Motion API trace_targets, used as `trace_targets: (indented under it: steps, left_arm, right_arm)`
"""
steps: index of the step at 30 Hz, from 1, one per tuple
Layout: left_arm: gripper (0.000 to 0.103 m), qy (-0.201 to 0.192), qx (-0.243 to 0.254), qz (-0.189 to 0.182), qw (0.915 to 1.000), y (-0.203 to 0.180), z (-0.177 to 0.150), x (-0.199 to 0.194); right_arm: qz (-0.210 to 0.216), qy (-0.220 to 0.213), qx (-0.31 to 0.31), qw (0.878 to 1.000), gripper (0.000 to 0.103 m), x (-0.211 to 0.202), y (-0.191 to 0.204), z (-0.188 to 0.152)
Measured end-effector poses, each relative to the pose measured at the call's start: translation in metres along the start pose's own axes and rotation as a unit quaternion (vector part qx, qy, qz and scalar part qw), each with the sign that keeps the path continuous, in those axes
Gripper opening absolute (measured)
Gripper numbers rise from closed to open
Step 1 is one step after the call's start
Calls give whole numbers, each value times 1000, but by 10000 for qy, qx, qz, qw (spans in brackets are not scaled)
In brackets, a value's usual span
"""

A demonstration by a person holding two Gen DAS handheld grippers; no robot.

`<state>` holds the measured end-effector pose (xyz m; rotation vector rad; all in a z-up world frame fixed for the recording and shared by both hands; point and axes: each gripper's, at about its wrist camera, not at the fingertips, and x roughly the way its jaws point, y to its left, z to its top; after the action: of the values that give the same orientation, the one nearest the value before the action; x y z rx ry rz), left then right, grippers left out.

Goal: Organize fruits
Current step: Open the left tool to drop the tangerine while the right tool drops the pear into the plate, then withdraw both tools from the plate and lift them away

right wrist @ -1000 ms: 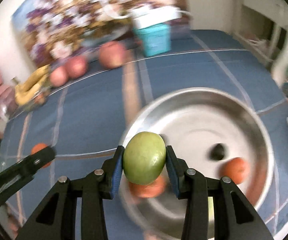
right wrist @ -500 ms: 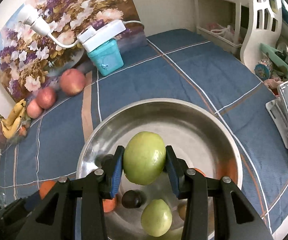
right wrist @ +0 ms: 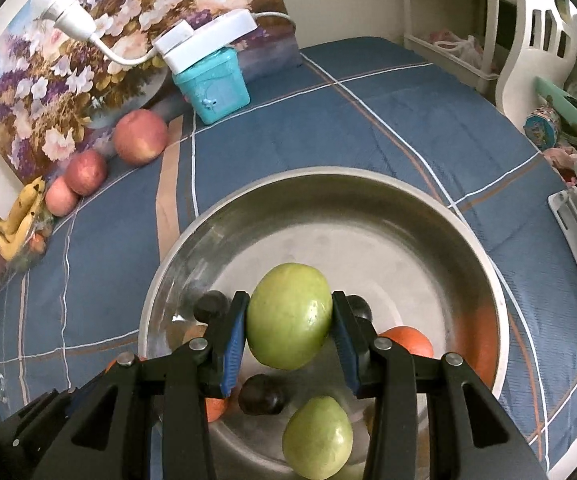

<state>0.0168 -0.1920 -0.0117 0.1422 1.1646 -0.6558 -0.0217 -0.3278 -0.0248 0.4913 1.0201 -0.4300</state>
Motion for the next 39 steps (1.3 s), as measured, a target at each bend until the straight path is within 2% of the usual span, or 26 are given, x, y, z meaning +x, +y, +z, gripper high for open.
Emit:
trace_targets:
  steps: [19,20,21,23,25,29,33,39]
  left_arm:
    - [40,-5,16,120,9999,-3,1,3]
    - [41,0,10,112,9999,-3,2,3]
    - [50,5,2,95,10000,-2,2,3]
    - [58,-31,1,103,9999,-1,2,1]
    - [58,-46,23,92,9999,-2,3,0]
    - [58,-69,-6,94,9999,0,3,-1]
    - [64,0,-292,126,9995,14,6,-2]
    - [67,52,-1221,282,9921,59,8,-7]
  right_arm:
    - [-69,167,-178,9997,43,9,7,-1]
    - [-65,164,-179,9997,43,9,7,-1]
    - [-69,164,-177,9997,43,10,7,-2]
    - [-87,102,-184,9997,44,9,8,-2]
    - [-99,35,-166,9998,56,6,9,-2]
    - [-63,-35,-131,9999,58,3,9,0]
    - [-58,-67,-78,9999,58,1,7,1]
    - [-35,-96,40,9999,58,-1,4,3]
